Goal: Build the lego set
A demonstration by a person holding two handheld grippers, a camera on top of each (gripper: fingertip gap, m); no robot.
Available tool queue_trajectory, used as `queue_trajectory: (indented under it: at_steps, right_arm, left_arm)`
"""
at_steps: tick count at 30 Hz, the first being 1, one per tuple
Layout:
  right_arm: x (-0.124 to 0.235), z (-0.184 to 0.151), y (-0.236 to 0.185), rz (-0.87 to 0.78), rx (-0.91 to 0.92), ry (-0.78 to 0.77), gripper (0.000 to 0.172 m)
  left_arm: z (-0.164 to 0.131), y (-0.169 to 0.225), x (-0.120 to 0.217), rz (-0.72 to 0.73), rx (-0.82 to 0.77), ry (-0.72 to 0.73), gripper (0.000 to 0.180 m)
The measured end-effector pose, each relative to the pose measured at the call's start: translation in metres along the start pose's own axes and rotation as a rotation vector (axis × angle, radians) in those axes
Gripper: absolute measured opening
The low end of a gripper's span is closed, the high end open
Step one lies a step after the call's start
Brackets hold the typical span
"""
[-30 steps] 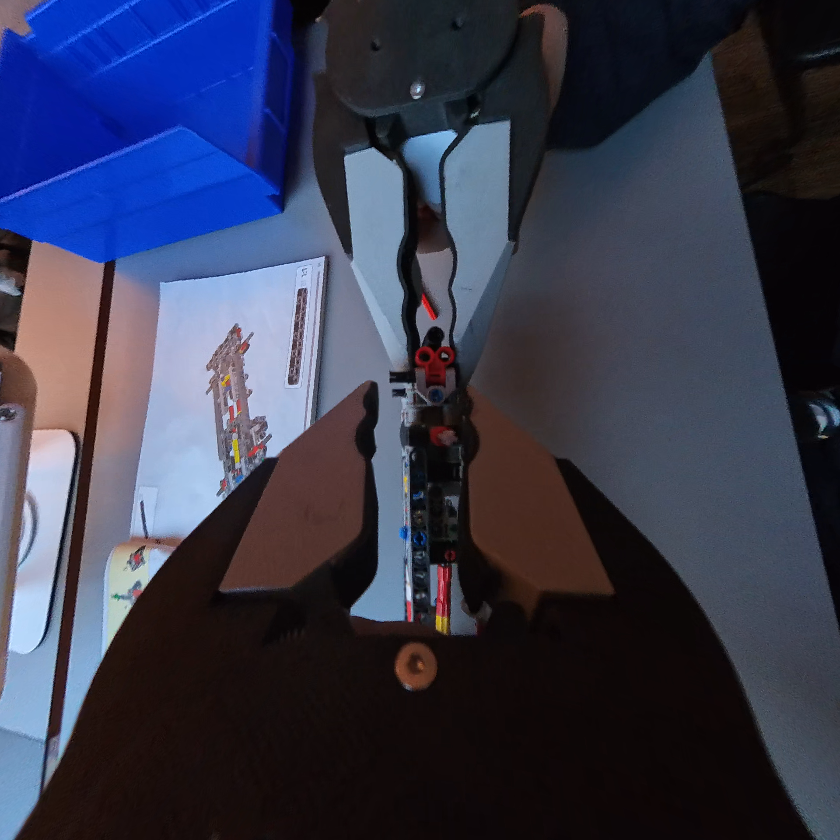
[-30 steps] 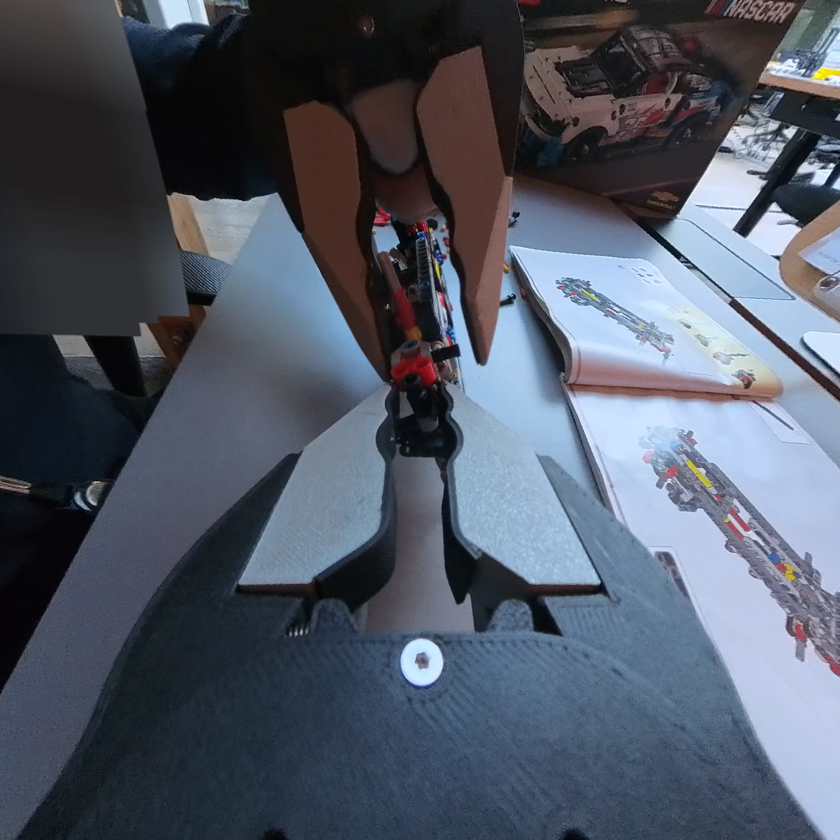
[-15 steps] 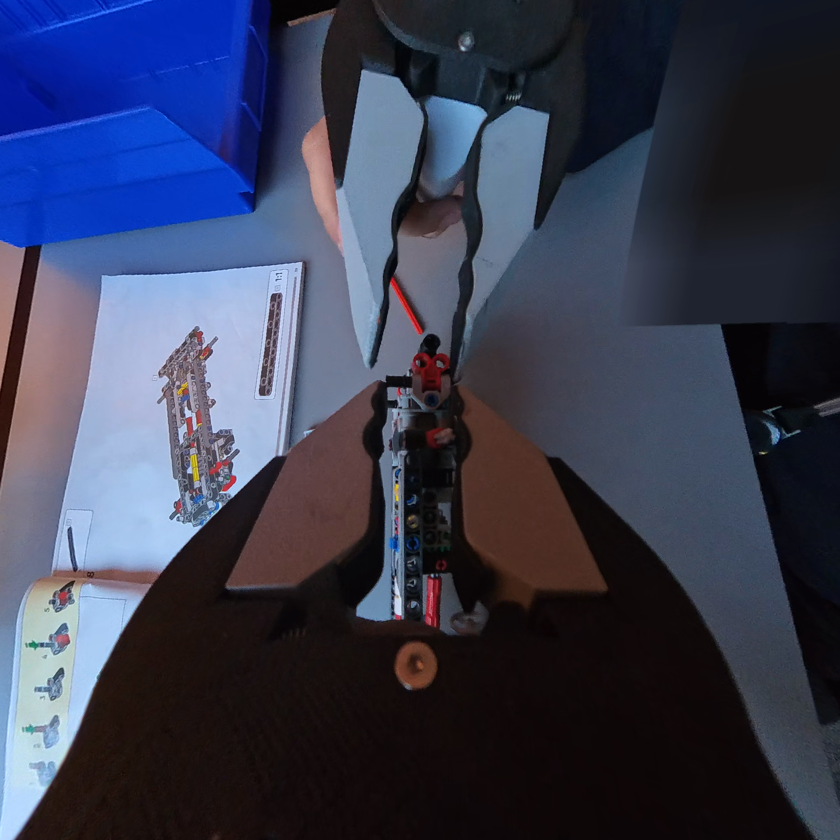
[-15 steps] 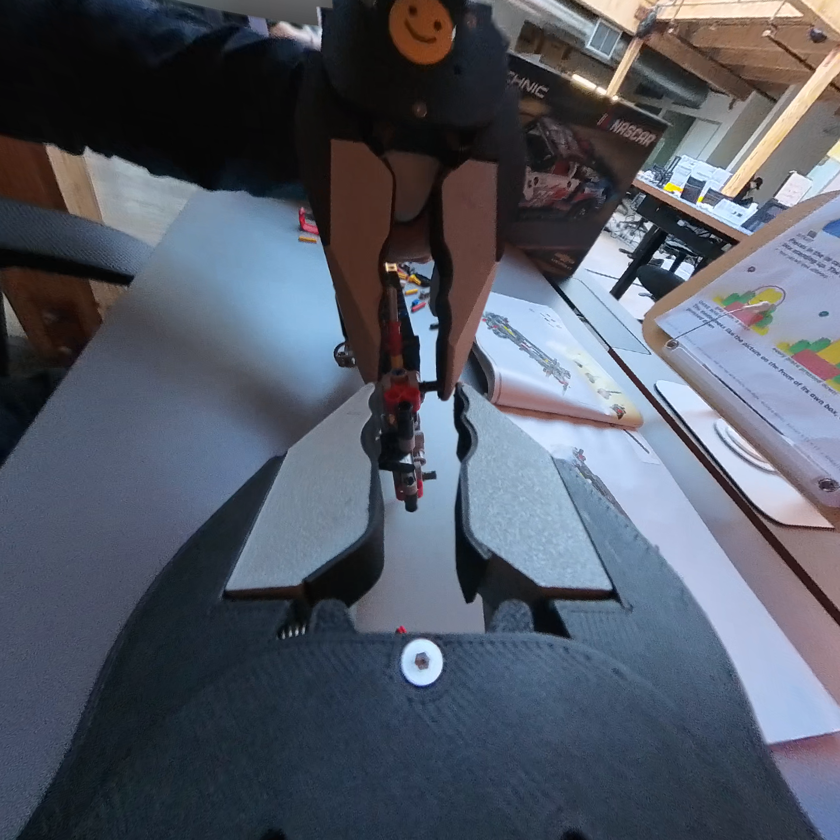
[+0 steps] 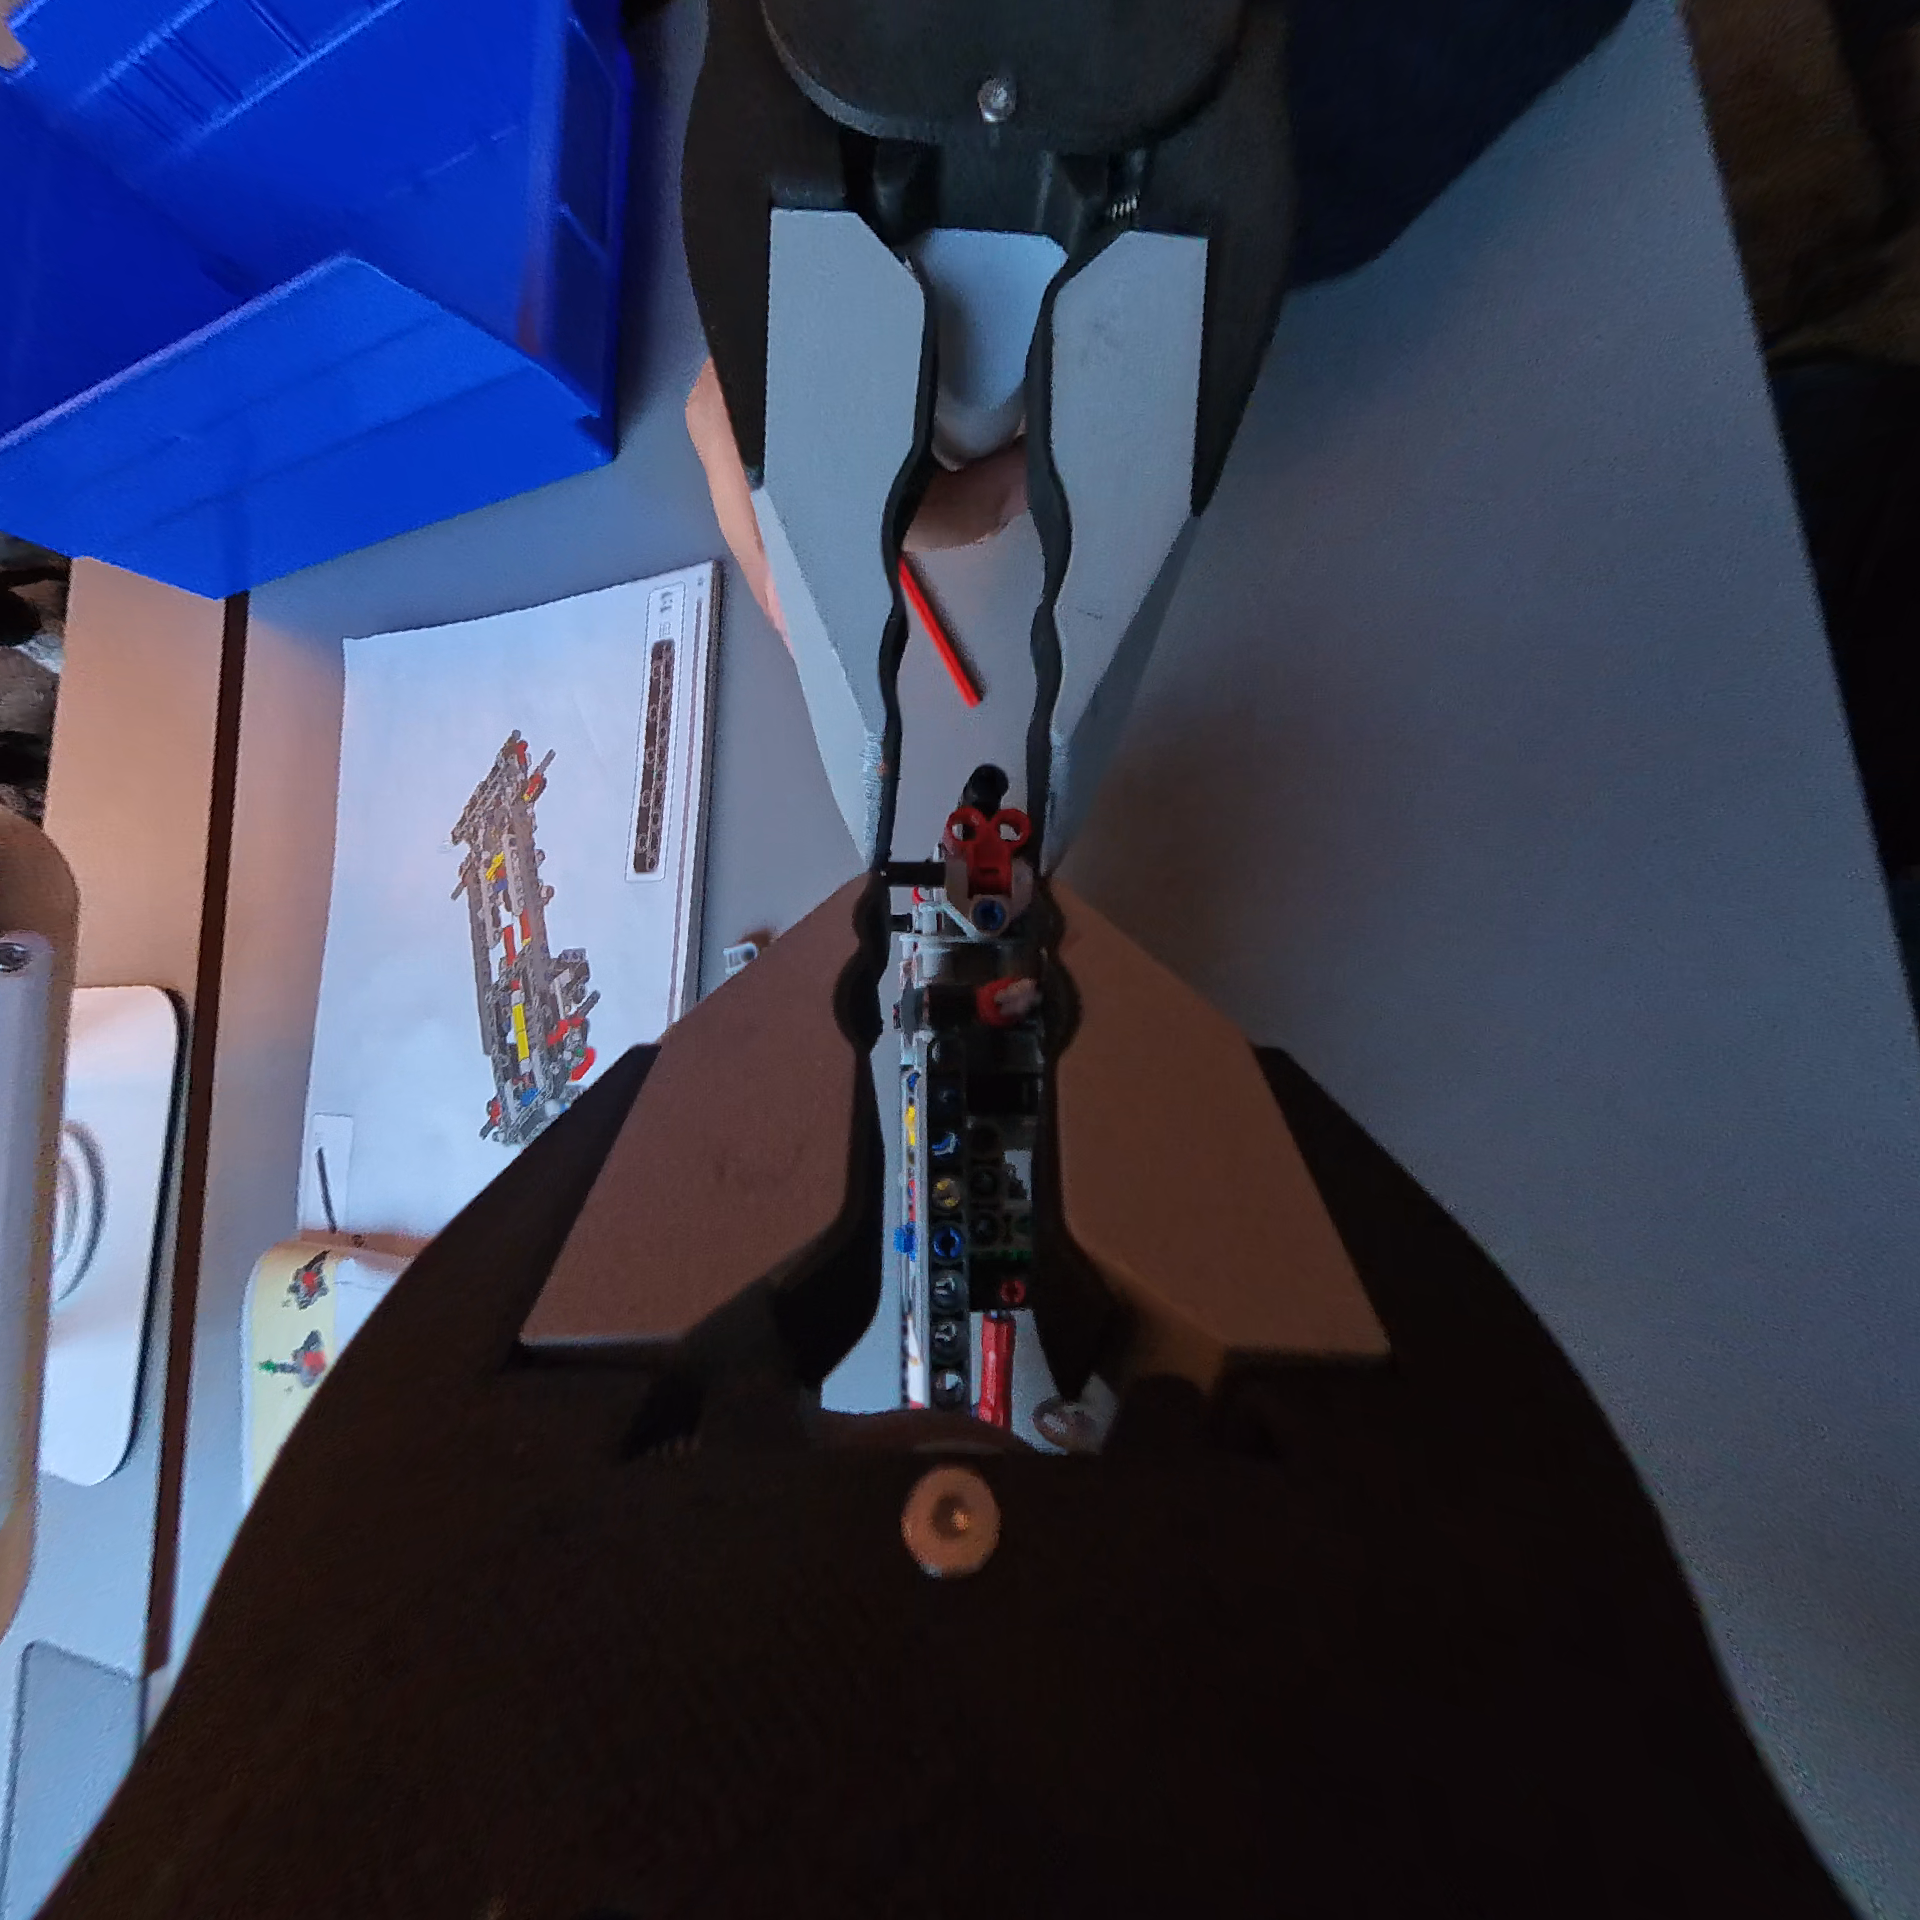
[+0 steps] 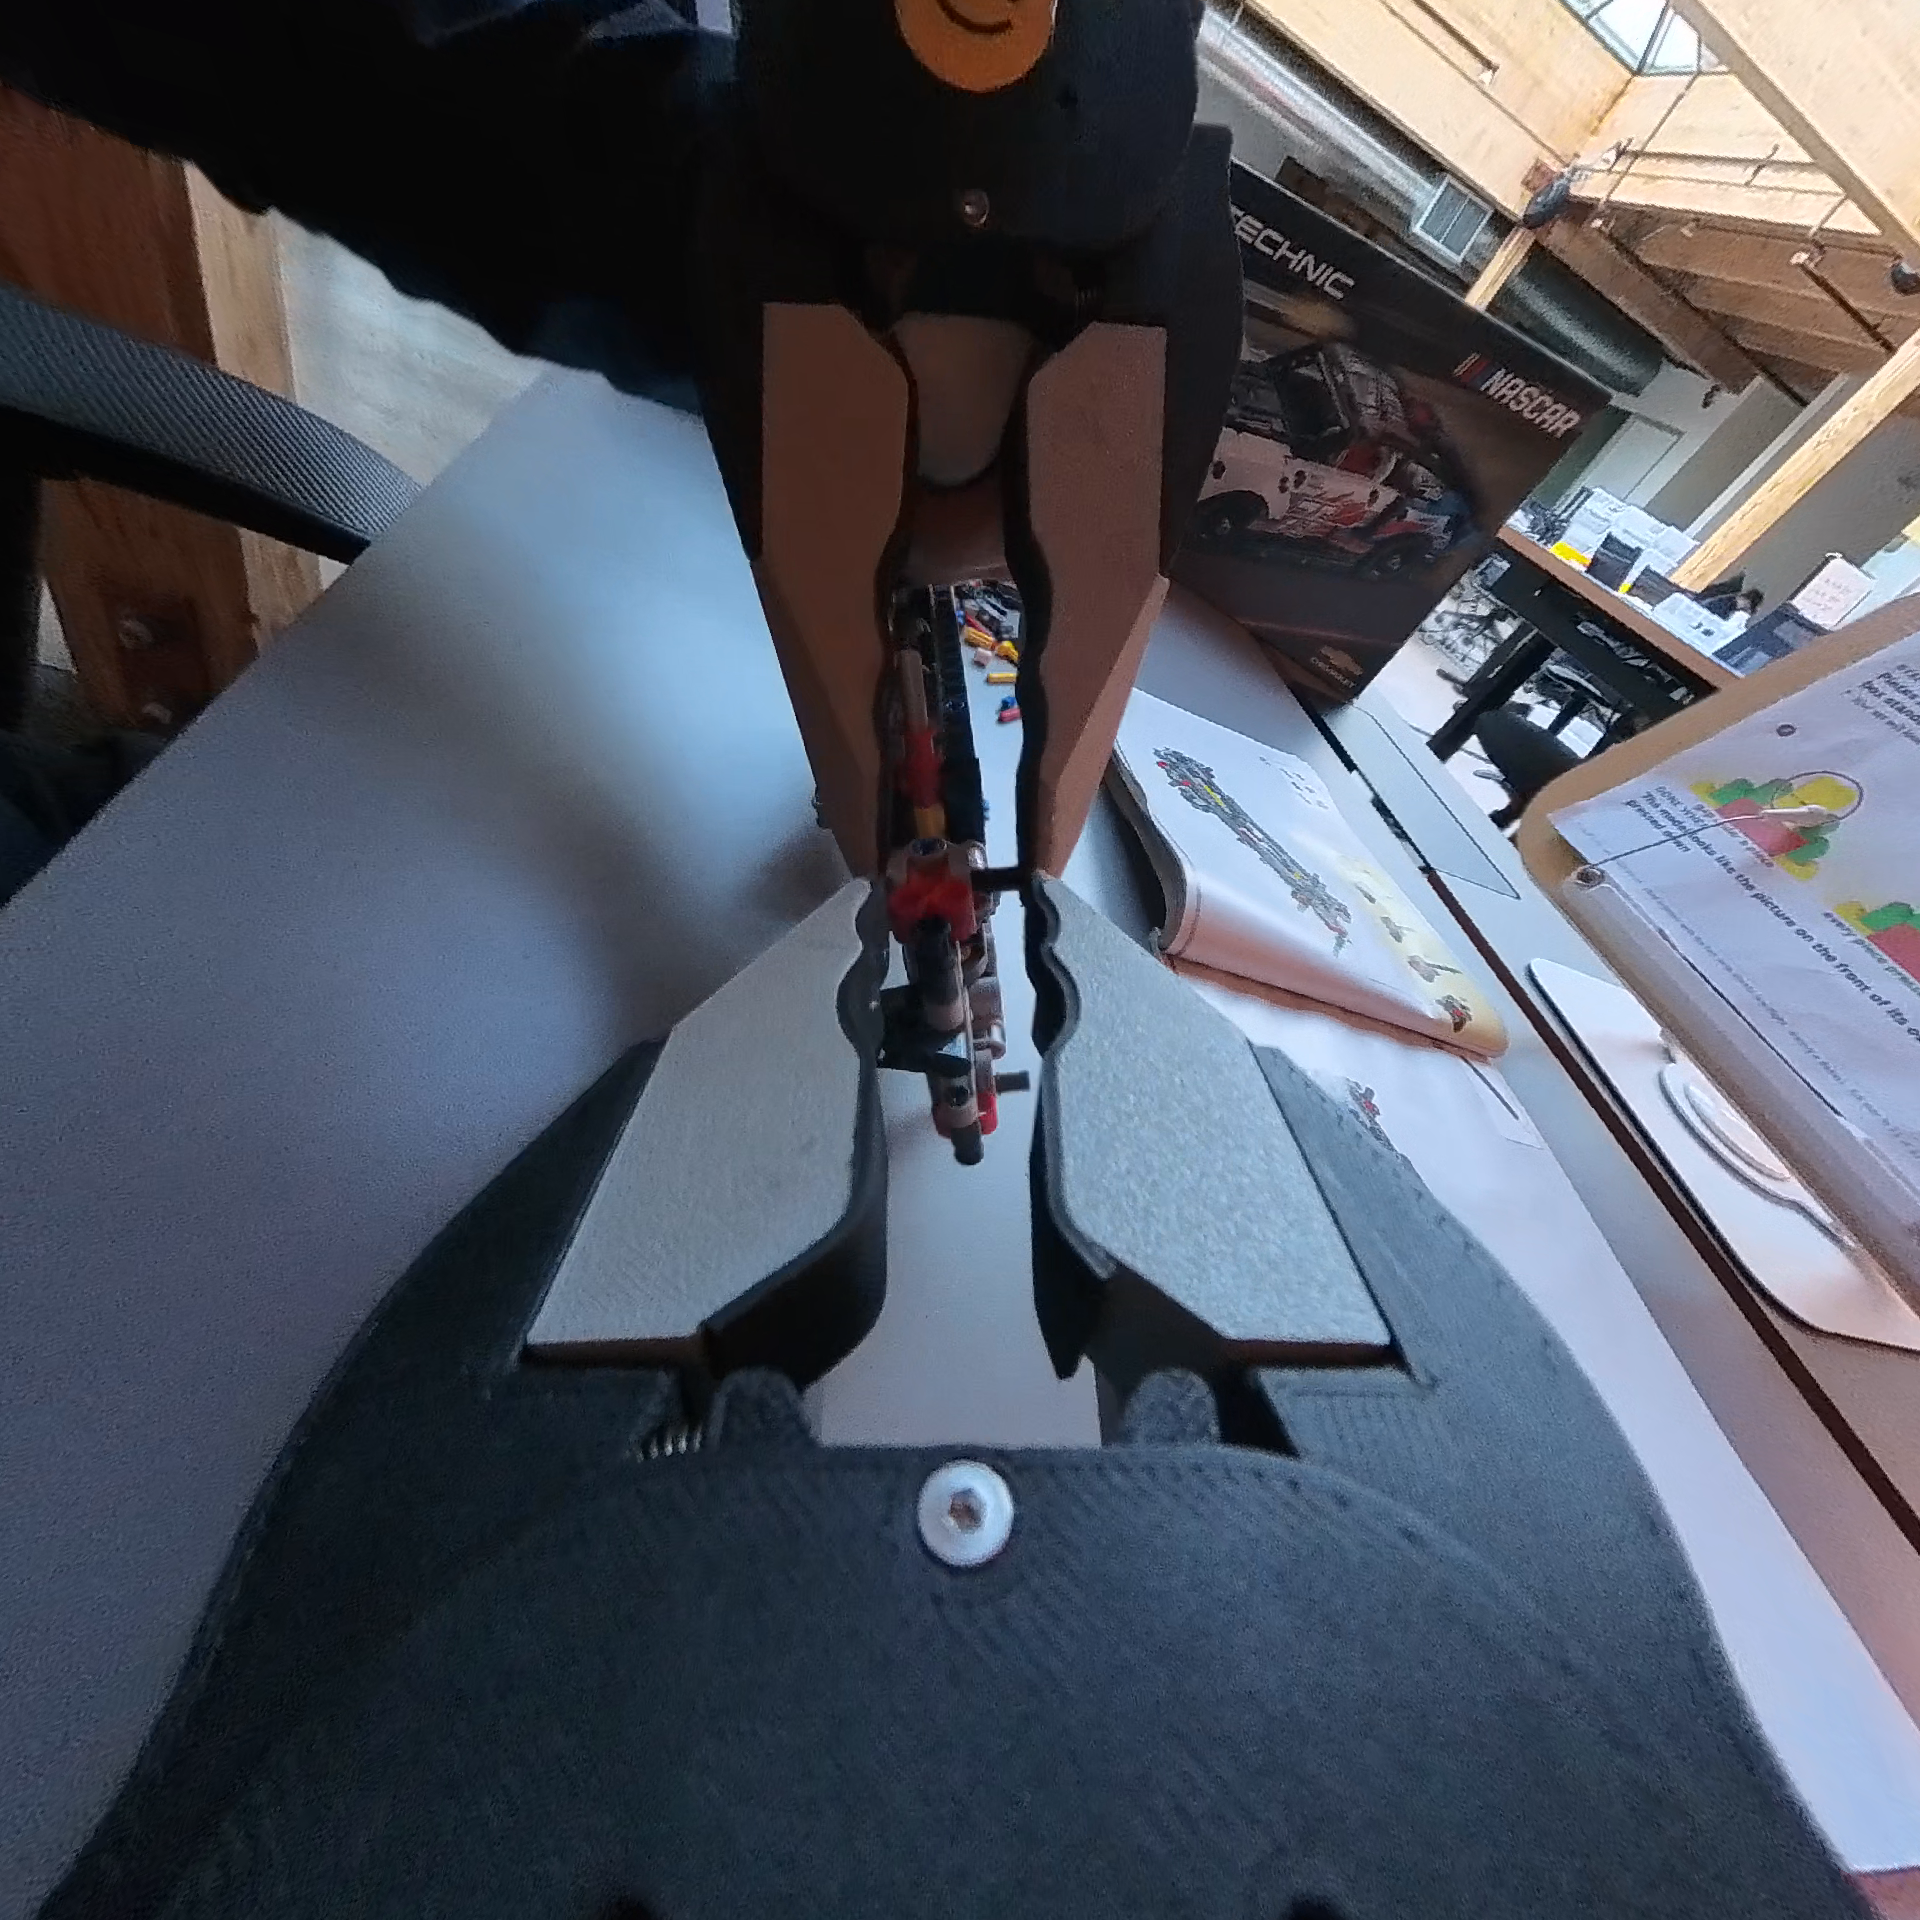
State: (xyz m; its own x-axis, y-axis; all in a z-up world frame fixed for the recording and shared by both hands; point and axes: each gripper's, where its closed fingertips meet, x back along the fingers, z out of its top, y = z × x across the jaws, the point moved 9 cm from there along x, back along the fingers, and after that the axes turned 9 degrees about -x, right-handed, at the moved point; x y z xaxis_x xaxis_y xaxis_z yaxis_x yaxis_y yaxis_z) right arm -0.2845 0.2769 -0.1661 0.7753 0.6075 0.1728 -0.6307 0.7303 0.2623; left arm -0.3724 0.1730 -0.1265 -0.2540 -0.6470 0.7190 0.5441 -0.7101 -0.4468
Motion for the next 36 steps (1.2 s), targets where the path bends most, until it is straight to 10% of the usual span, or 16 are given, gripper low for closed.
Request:
queue_trajectory:
  at_steps: [6, 11, 36]
  right_arm:
    - [-0.001, 0.000, 0.000, -0.012, -0.008, -0.005, 0.026]
    - [-0.002, 0.000, -0.001, 0.011, -0.061, -0.003, 0.063]
    - [-0.022, 0.001, 0.007, -0.141, 0.097, -0.135, 0.039]
  left_arm:
    - [-0.001, 0.002, 0.000, 0.016, -0.041, -0.021, 0.024]
    - [0.000, 0.006, 0.000, 0.038, -0.085, -0.023, 0.024]
    - [0.000, -0.011, -0.008, 0.068, -0.140, -0.018, 0.012]
